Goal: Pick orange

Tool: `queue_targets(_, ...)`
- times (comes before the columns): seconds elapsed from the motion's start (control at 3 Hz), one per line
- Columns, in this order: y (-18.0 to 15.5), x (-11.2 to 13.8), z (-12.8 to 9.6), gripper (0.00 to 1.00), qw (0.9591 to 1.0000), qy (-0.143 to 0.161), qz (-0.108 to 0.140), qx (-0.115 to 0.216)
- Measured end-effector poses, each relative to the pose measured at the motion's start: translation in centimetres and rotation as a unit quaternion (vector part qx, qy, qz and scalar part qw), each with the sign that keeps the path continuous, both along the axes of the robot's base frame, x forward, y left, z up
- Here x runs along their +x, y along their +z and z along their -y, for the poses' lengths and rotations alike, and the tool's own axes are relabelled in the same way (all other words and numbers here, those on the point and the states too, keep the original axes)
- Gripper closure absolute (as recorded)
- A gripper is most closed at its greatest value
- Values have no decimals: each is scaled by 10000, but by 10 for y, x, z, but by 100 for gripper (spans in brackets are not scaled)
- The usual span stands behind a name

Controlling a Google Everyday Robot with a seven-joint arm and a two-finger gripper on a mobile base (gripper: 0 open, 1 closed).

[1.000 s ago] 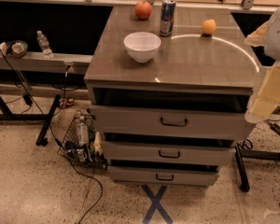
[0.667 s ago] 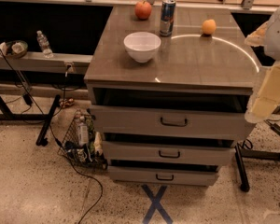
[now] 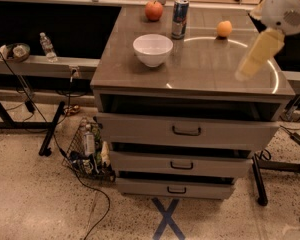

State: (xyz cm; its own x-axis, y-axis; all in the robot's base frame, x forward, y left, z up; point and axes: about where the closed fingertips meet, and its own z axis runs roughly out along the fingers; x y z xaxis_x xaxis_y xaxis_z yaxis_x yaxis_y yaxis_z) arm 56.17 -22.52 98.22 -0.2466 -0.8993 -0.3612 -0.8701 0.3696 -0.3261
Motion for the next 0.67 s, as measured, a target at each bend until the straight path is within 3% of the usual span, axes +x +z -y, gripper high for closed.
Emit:
queue_targets(0.33,12,74,0,0,9980,-158,514,329)
queue_targets(0.67,29,87,3,0,9962,-195,745,411)
